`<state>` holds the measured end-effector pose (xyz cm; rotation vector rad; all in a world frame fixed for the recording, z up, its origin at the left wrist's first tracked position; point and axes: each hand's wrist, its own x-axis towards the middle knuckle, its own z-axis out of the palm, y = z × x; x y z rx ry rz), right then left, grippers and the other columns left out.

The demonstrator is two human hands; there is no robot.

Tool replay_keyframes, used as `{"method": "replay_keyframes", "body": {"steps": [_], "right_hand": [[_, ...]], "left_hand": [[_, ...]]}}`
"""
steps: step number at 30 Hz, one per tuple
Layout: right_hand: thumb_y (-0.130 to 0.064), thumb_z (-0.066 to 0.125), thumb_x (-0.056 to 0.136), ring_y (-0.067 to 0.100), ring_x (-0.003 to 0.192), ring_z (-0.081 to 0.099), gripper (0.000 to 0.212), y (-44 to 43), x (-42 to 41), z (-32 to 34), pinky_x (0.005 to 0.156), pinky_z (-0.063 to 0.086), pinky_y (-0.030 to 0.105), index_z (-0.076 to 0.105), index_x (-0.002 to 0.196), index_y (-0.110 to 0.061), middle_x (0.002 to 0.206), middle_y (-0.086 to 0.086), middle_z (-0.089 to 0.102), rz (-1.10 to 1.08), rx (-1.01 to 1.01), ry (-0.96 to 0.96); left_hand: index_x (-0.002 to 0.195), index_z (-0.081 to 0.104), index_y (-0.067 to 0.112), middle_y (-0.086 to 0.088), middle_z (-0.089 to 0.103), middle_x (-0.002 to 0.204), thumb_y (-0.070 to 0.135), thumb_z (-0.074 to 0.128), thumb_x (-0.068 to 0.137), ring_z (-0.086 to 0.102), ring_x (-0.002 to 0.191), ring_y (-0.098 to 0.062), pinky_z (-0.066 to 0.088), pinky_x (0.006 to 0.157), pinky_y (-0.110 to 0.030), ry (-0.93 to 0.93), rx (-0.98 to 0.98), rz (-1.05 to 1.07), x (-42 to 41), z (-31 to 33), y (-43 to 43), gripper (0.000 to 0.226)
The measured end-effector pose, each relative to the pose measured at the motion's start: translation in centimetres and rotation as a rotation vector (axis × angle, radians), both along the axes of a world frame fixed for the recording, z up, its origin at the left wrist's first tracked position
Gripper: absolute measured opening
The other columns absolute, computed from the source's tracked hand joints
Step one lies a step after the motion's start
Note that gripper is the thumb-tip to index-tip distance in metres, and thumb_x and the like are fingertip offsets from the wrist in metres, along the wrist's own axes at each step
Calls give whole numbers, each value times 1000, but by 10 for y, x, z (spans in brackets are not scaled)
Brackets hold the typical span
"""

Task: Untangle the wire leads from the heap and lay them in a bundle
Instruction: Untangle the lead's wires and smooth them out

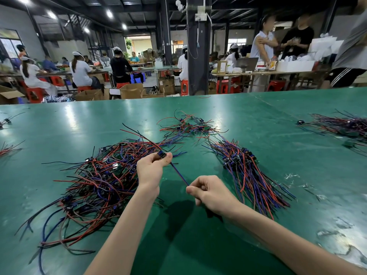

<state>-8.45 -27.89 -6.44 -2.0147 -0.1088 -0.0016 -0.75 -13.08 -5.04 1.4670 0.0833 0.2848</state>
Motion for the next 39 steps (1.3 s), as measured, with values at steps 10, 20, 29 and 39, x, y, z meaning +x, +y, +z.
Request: {"method": "replay_keyframes", "body": {"steps": [10, 20, 29, 39], "right_hand": [[-14, 59, 92, 2, 39, 43, 9, -2, -1, 1, 42, 37, 17, 65, 85, -13, 46, -8, 58, 11, -93, -75], [-10, 48, 96, 3, 39, 41, 13, 1, -4, 1, 43, 35, 16, 60, 99, -14, 52, -7, 59, 72, -128, -97], [-11, 45, 96, 10, 43, 34, 22, 3, -2, -4, 47, 32, 24, 56, 85, -26, 50, -5, 44, -8, -93, -89], [-9, 44, 97, 3, 34, 27, 21, 6, -1, -2, 38, 24, 17, 59, 86, -20, 35, -13, 37, -53, 97, 48]], "left_hand": [[59, 58, 11, 4, 45, 56, 16, 79, 76, 34, 57, -12, 32, 62, -30, 9, -8, 58, 2, 0, 2, 27], [61, 61, 14, 7, 50, 57, 17, 78, 77, 38, 57, -9, 34, 61, -26, -3, -39, 115, 4, 0, 5, 23], [59, 59, 13, 5, 49, 56, 18, 80, 75, 36, 60, -15, 34, 65, -31, 22, -78, 149, 5, 0, 5, 27], [61, 61, 12, 4, 51, 60, 21, 79, 76, 39, 61, -13, 36, 63, -28, 12, -61, 158, 0, 4, 2, 25]]}}
